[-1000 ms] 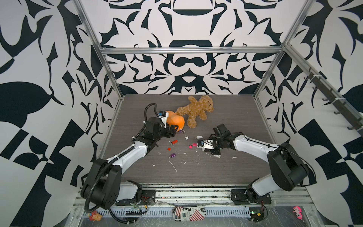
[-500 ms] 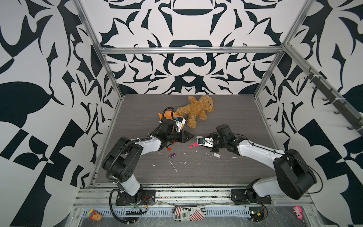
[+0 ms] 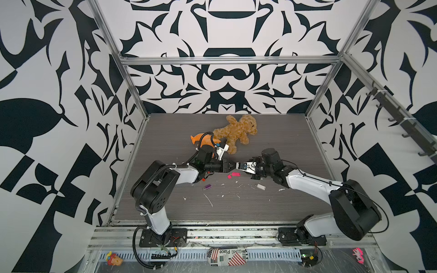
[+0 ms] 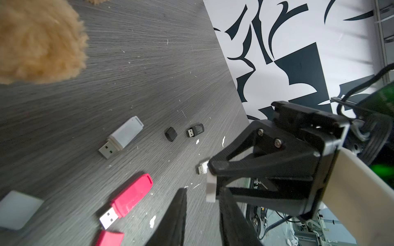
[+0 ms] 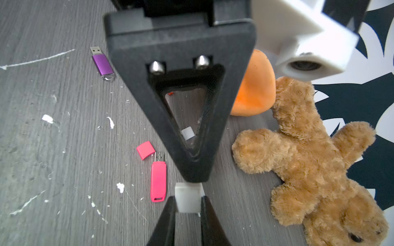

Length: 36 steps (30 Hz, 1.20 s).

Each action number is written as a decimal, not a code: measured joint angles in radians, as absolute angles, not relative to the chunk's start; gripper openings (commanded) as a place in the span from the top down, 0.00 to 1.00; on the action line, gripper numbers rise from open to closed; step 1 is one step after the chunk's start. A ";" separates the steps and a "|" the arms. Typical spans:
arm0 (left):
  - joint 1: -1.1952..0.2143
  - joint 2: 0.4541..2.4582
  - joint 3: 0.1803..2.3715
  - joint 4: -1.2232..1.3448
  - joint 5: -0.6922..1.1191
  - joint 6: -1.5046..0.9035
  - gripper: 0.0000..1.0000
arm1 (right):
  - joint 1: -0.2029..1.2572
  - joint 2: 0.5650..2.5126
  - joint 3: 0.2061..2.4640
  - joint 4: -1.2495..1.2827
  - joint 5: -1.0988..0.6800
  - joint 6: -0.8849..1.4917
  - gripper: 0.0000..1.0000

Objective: Close the usb drive cover
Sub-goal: Pick up the cover from the center of the board.

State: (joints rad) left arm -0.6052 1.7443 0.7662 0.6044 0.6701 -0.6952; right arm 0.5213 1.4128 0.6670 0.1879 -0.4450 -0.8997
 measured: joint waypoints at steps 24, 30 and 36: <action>-0.619 1.744 0.767 0.612 0.678 -0.704 0.80 | 0.540 1.415 0.651 0.263 -0.451 -0.866 0.79; -0.620 1.744 0.767 0.617 0.678 -0.704 0.84 | 0.543 1.422 0.651 0.268 -0.445 -0.866 0.79; -0.620 1.744 0.767 0.616 0.675 -0.700 0.88 | 0.545 1.424 0.651 0.273 -0.434 -0.862 0.74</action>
